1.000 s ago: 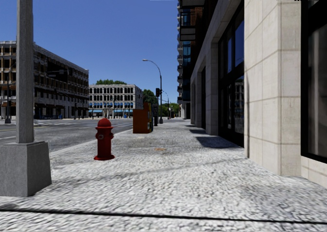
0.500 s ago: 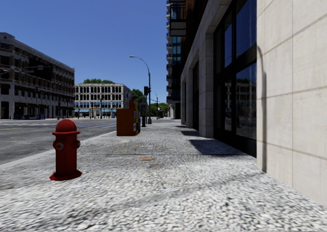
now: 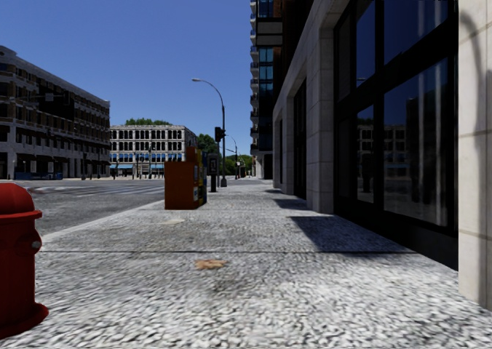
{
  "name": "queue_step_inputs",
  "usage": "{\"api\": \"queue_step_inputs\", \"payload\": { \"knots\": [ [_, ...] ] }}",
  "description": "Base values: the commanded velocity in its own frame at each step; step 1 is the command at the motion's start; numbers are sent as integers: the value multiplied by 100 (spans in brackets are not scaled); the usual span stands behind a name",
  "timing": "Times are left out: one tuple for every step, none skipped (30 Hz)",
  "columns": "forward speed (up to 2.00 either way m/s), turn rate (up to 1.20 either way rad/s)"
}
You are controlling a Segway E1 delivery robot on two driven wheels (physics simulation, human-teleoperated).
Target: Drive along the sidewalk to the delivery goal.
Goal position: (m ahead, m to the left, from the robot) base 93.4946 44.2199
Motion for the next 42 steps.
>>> {"api": "queue_step_inputs", "payload": {
  "knots": [
    [193,0],
    [193,0],
    [193,0],
    [193,0],
    [193,0],
    [193,0],
    [193,0],
    [193,0],
    [193,0],
    [193,0],
    [193,0],
    [193,0],
    [193,0],
    [193,0],
    [193,0],
    [193,0],
    [193,0],
    [193,0],
    [193,0],
    [193,0],
    [193,0],
    [193,0],
    [193,0],
    [193,0],
    [193,0],
    [193,0],
    [193,0],
    [193,0],
    [193,0],
    [193,0],
    [193,0],
    [193,0],
    [193,-7],
    [193,-21],
    [193,-21],
    [193,-28],
    [193,-29],
    [193,-29],
    [193,-29],
    [193,-30],
    [193,-28],
    [193,-13]
  ]
}}
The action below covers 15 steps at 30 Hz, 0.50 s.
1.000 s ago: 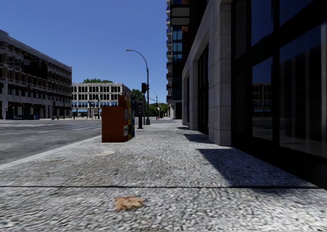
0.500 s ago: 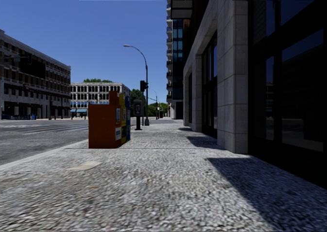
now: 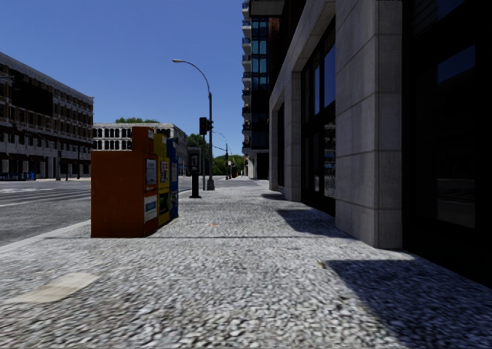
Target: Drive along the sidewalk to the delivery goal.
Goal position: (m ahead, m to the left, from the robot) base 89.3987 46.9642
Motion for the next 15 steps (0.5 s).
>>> {"api": "queue_step_inputs", "payload": {
  "knots": [
    [193,-13],
    [193,0],
    [193,0],
    [193,0],
    [193,0],
    [193,0],
    [193,0],
    [193,0],
    [193,0],
    [193,0],
    [193,0],
    [193,0],
    [193,0],
    [193,0],
    [193,0]
  ]
}}
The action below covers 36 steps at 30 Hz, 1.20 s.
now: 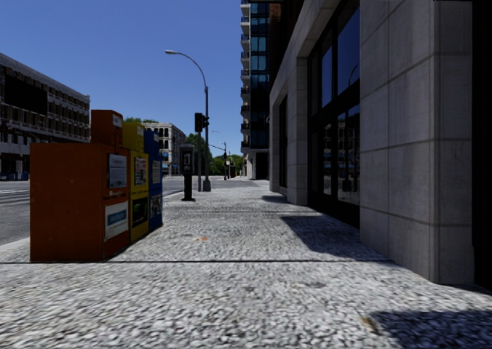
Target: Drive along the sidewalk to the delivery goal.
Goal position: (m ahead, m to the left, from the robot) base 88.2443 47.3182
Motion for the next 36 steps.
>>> {"api": "queue_step_inputs", "payload": {
  "knots": [
    [193,0],
    [193,0],
    [193,0],
    [193,0],
    [193,0],
    [193,0],
    [193,0],
    [193,0],
    [193,0],
    [193,0],
    [193,0],
    [193,0],
    [193,0],
    [193,0],
    [193,0],
    [193,0],
    [193,0],
    [193,0],
    [193,0],
    [193,0],
    [193,0],
    [193,0],
    [193,0],
    [193,0],
    [193,0],
    [193,0],
    [193,0],
    [193,0],
    [193,0],
    [193,0],
    [193,0],
    [193,0],
    [193,0],
    [193,0],
    [193,0],
    [193,0]
  ]
}}
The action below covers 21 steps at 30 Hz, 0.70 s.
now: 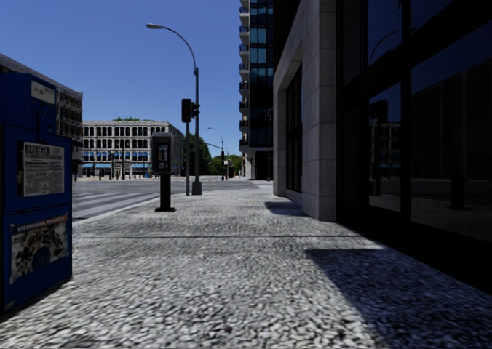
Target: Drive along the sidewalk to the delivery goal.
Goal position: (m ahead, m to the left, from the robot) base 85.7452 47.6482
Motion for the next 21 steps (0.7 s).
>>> {"api": "queue_step_inputs", "payload": {
  "knots": [
    [193,0],
    [193,0],
    [193,0],
    [193,0],
    [193,0],
    [193,0],
    [193,0],
    [193,0],
    [193,0],
    [193,0],
    [193,0],
    [193,0],
    [193,0],
    [193,0],
    [193,0],
    [194,0],
    [194,0],
    [194,0],
    [194,0],
    [194,0],
    [195,0]
  ]
}}
